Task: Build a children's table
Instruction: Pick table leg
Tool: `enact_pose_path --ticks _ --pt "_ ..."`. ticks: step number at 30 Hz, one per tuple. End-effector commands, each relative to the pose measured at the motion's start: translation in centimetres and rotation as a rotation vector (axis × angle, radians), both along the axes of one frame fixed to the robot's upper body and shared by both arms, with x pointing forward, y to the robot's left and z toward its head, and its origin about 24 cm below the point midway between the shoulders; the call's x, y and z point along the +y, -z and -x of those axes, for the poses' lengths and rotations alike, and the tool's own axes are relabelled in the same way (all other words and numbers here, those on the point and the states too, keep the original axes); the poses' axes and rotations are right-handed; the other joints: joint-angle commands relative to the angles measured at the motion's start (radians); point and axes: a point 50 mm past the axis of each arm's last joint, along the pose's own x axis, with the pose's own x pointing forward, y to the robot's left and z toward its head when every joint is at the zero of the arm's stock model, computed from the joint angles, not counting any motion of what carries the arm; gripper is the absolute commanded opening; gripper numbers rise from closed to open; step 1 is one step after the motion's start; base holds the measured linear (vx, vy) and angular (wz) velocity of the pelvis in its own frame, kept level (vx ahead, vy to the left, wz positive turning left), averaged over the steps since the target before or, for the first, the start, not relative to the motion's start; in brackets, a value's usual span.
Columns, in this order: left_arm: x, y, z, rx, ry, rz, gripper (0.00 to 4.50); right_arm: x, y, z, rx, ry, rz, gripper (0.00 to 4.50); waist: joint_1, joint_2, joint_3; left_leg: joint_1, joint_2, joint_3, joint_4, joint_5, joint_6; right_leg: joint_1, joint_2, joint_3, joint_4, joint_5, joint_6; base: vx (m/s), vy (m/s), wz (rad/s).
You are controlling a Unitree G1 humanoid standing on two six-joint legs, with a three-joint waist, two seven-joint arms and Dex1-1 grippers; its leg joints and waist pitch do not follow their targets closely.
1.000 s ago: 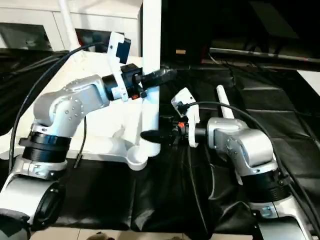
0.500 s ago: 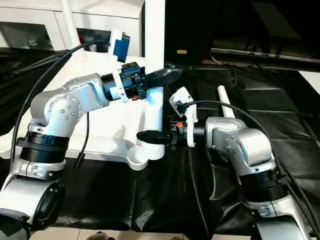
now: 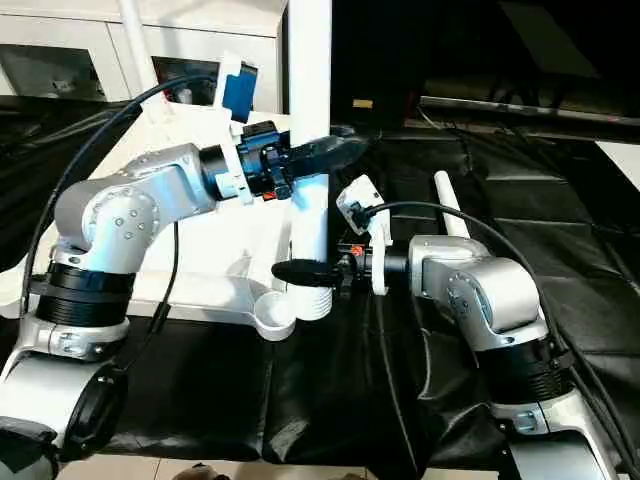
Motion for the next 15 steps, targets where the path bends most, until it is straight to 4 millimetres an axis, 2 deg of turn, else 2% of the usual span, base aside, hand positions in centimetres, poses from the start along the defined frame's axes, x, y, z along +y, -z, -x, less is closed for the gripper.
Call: enact_pose_path --ticks 1,7,9,15 --pt "-0.38 -0.17 0.54 -0.014 0.04 -0.011 1.8 -0.08 -0.75 -0.36 -0.026 -0.001 -0.011 2.33 0.002 -0.001 -0.076 0.004 0.038 -0.004 -0.061 -0.068 0.023 0.068 -0.072 0.043 -0.068 -0.108 -0.226 0.0 0.0 0.0" --pt "-0.51 0.08 0.68 -0.015 0.052 -0.026 1.79 0.04 -0.74 -0.12 -0.027 -0.021 -0.012 2.02 0.003 -0.001 -0.076 0.005 0.038 -0.004 -0.061 -0.067 0.024 0.068 -0.072 0.044 -0.068 -0.112 -0.224 0.0 0.0 0.0" --pt "-0.55 0.18 0.73 -0.016 0.056 -0.033 1.79 0.05 -0.73 -0.23 -0.032 -0.011 -0.011 2.53 0.002 -0.001 -0.075 0.004 0.038 -0.004 -0.062 -0.067 0.022 0.068 -0.072 0.043 -0.068 -0.113 -0.223 0.0 0.0 0.0" --pt "-0.46 0.41 0.7 -0.014 0.055 -0.044 1.79 -0.16 -0.78 -0.48 -0.038 0.007 -0.006 3.02 0.003 0.0 -0.076 0.005 0.038 -0.003 -0.061 -0.07 0.02 0.068 -0.073 0.044 -0.068 -0.109 -0.226 0.0 0.0 0.0"
